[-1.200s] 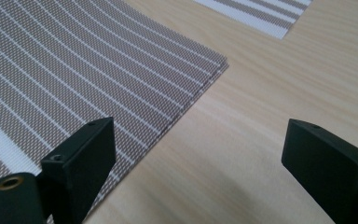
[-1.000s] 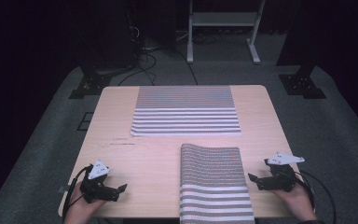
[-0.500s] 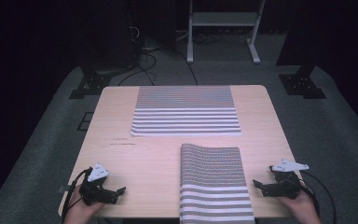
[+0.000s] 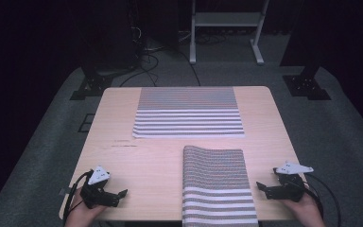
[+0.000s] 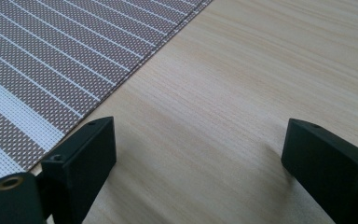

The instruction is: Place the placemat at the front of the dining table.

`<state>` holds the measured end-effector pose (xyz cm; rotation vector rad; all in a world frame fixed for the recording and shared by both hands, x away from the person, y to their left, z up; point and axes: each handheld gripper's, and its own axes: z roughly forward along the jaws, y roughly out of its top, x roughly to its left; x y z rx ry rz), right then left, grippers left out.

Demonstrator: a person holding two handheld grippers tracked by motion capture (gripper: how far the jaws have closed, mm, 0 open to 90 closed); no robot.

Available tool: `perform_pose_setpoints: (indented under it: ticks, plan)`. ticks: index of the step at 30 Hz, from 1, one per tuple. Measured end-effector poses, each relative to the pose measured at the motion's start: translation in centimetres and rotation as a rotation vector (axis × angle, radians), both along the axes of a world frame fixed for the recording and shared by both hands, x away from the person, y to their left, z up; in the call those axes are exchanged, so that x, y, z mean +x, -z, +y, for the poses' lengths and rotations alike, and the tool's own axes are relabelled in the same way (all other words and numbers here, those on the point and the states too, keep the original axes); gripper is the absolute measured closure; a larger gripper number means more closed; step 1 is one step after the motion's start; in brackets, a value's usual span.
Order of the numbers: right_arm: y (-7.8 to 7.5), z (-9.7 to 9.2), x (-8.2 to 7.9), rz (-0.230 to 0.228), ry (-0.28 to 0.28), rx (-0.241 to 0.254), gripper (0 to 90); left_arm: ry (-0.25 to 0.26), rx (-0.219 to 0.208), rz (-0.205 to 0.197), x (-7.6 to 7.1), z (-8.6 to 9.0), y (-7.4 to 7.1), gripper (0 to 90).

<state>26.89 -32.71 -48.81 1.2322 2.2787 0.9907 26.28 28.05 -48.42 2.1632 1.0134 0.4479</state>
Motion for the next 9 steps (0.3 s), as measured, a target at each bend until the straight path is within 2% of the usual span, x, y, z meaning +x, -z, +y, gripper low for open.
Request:
perform_pose_setpoints:
  ticks: [9]
  plan:
    - [0.0,0.02,-0.1,0.001,0.01,0.002,8.8,0.002,-0.001,0.002,-0.05,0.0,0.0,0.0]
